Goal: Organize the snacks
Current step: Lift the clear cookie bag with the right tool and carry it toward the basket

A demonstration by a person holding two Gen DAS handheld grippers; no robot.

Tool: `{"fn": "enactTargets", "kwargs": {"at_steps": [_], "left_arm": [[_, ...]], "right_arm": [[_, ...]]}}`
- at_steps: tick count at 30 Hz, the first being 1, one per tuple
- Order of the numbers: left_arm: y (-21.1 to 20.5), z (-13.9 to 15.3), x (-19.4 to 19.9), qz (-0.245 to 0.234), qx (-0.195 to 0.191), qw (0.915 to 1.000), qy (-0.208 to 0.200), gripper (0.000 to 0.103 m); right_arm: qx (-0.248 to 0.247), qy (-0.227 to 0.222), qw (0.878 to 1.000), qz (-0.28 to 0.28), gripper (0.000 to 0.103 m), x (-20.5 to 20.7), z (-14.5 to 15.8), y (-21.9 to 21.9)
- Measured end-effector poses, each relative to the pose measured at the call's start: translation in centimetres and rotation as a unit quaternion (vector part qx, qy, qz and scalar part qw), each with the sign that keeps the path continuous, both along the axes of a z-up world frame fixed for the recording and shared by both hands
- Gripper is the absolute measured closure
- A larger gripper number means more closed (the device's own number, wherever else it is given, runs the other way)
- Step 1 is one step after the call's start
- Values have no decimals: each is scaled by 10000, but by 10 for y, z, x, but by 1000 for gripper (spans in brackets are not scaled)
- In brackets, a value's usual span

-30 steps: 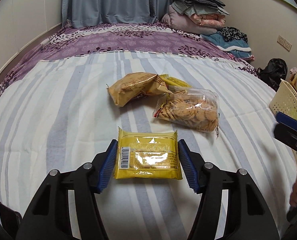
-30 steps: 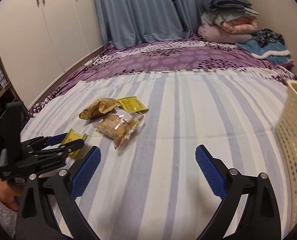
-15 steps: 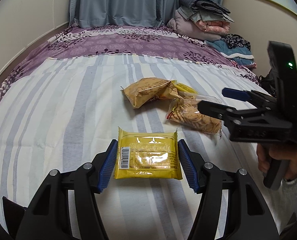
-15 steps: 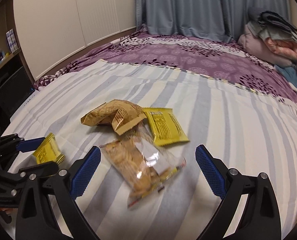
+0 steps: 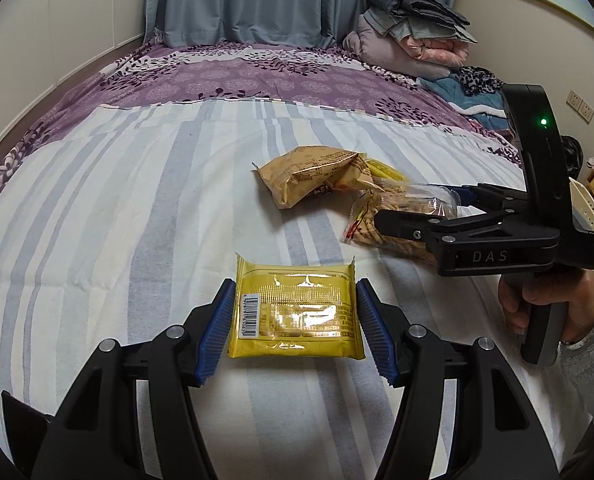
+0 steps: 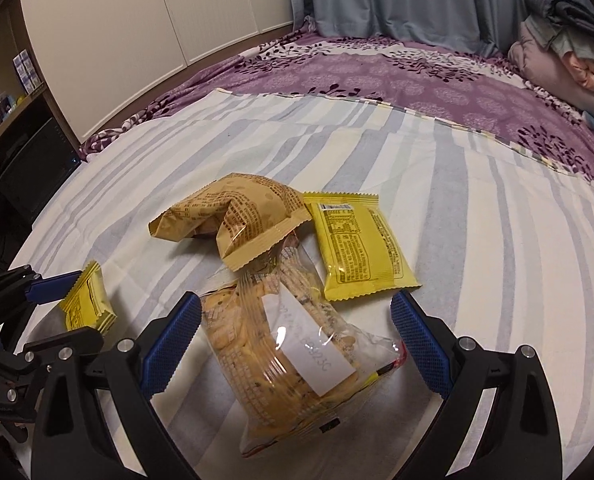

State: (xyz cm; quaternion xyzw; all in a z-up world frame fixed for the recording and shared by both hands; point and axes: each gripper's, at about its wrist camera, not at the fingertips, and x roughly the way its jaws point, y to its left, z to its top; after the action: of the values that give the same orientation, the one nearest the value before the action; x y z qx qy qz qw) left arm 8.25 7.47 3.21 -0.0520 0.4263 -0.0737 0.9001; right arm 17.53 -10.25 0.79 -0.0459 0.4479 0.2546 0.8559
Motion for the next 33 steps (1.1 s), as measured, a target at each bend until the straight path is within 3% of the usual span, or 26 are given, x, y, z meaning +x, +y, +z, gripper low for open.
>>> {"fn": "enactTargets", "kwargs": {"at_steps": [7,12,17,33], "left_arm": [[-2,-1,0,-4,9,10000,6,41],[-1,0,0,-2,5,10000,3,41],[-2,0,0,1,14,10000,-19,41],[-6,17,-18,-72,185,9996,-202,41]], "right_arm": [[-129,77,9997,181,9,-8,-5,4],[-329,0,9993,167,25,-16,-3,6],[-546,-128,9982,195,35,-24,0,8],[-424,-35,9991,-89,39,-71,10,-14]]}}
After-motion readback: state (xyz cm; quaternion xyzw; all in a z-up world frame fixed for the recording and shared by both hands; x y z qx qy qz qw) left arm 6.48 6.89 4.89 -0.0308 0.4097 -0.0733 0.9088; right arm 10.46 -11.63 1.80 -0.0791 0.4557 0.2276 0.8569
